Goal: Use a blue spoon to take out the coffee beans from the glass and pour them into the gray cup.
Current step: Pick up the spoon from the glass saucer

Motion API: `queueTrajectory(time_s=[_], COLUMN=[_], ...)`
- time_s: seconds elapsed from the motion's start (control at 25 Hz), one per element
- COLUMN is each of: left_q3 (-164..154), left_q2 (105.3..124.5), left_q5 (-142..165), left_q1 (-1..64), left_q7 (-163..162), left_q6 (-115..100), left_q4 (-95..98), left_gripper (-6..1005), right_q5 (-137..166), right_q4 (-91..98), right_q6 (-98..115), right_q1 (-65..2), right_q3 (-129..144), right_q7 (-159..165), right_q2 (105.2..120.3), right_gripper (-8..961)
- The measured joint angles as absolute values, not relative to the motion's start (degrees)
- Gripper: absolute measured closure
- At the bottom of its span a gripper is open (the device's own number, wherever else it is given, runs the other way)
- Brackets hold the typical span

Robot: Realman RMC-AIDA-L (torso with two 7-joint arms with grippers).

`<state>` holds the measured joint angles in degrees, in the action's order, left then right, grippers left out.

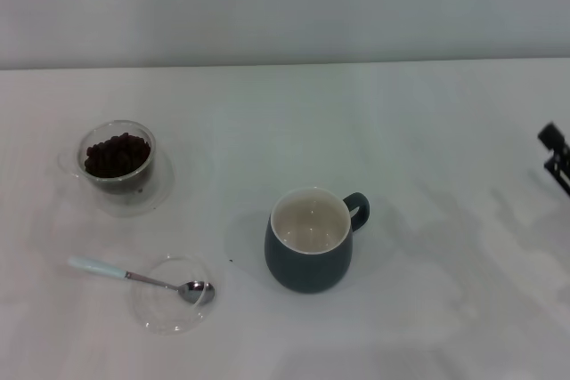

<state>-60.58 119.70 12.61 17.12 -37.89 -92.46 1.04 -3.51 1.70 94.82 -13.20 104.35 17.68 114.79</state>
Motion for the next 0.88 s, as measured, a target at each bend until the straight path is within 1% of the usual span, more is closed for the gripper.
queueTrajectory(time_s=[0.12, 0.32, 0.64, 0.76, 0.88], left_q3=[-60.63, -60.64, -60.65, -60.64, -60.64], left_q2=[119.71, 119.71, 119.71, 119.7, 119.7], left_q5=[13.53, 16.2, 19.81, 20.33, 21.17], left_q1=[15.62, 13.73, 12.08, 10.31, 9.91], left_q7=[-42.08, -51.09, -64.93, -71.7, -74.21], left_q6=[-93.93, -97.41, -99.01, -99.36, -99.48], left_q4=[0.44, -1.22, -3.01, -3.36, -4.33], left_gripper=[139, 139, 139, 139, 138], right_q5=[-3.51, -3.58, -3.66, -3.96, -4.01], right_q4=[1.7, 1.69, 2.14, 2.16, 2.23], right_q6=[94.45, 93.36, 91.99, 90.46, 89.07], right_q1=[-15.15, -17.61, -19.36, -19.95, -20.66], right_q3=[102.9, 100.37, 96.3, 96.3, 96.3], right_q7=[17.65, 17.59, 16.88, 16.77, 15.5], right_q2=[114.72, 114.15, 113.39, 113.1, 113.0], right_gripper=[269, 270, 272, 272, 272])
